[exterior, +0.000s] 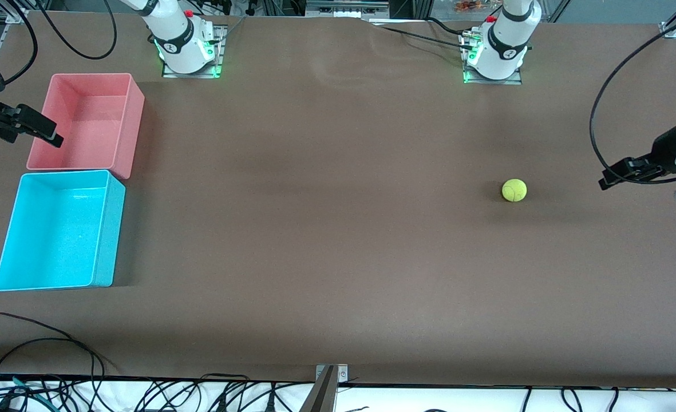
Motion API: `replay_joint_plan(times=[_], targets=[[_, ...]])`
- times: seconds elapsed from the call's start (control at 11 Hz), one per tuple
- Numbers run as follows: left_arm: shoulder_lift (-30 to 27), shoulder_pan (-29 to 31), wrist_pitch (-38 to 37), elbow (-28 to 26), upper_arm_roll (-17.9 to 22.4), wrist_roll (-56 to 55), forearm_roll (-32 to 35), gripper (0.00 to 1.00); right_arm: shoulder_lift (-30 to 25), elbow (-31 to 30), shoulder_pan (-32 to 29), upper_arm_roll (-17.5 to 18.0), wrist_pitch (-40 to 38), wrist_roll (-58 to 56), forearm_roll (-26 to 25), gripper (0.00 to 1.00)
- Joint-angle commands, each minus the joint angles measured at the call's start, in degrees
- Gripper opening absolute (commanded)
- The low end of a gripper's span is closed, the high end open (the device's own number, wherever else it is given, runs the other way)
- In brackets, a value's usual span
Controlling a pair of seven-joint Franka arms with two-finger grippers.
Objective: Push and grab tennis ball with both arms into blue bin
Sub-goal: 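Lower the left gripper beside the tennis ball, away from the bins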
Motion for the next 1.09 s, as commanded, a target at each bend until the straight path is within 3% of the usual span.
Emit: replay_joint_plan(times=[0.0,0.18,0.36,0.64,1.0], targets=[[4.71,6.37,-1.86,0.76,-0.32,-2.63,-1.85,0.32,0.35,1.16,0.19,-0.14,-1.12,-0.08,0.36,1.00],[7.79,11.46,-3.25,0.76,-0.32,-6.04,-7.27,0.01,0.35,1.16,0.19,-0.14,-1.12,-0.08,0.36,1.00],[10.25,12.63,-8.17,0.42,-0.32,-14.88,-10.02,0.00,0.35,1.16,0.19,-0.05,-1.12,-0.08,0.36,1.00],[13.15,13.33,-8.11,-0.46,-0.23,-24.16,-9.94,0.00,0.35,1.16,0.19,-0.05,-1.12,-0.08,0.36,1.00],[12.90,14.48,3.74,-7.30,-0.76,-26.17,-7.39,0.00,0.35,1.16,0.19,-0.14,-1.12,-0.17,0.36,1.00]])
